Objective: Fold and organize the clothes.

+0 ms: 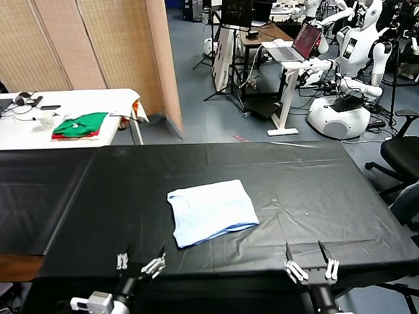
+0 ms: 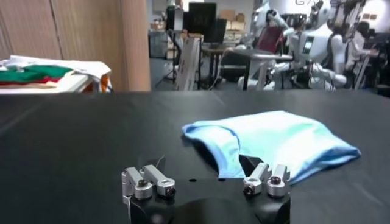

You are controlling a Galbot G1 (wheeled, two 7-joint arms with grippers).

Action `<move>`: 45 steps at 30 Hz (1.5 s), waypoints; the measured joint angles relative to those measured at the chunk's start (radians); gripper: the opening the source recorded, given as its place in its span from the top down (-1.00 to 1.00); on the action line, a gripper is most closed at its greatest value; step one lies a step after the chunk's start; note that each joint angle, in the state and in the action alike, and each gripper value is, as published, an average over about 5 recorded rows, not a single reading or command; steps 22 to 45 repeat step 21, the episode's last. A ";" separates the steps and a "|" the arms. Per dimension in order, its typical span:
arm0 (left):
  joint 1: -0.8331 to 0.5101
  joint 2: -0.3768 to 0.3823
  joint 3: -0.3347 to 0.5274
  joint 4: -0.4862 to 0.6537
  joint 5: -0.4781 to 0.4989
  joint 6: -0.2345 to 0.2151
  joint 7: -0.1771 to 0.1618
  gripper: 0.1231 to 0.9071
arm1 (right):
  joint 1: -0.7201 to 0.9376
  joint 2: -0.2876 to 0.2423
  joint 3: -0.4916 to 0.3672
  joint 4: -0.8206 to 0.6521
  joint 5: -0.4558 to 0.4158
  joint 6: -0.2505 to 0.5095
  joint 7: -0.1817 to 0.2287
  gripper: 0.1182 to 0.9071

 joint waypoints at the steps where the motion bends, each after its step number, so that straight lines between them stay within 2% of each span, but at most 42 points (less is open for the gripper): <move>1: 0.004 0.001 -0.003 -0.002 -0.002 0.000 0.000 -1.00 | -0.018 0.001 -0.003 0.005 -0.005 0.004 0.007 -1.00; 7: 0.021 0.002 -0.013 -0.011 -0.010 0.007 0.000 -1.00 | -0.092 0.007 -0.017 0.022 -0.014 0.018 0.029 -1.00; 14: 0.024 0.006 -0.020 -0.013 -0.015 0.019 0.003 -1.00 | -0.115 0.007 -0.019 0.028 -0.014 0.017 0.028 -1.00; 45: 0.022 0.006 -0.018 -0.009 -0.015 0.020 0.004 -1.00 | -0.121 0.007 -0.019 0.029 -0.014 0.017 0.028 -1.00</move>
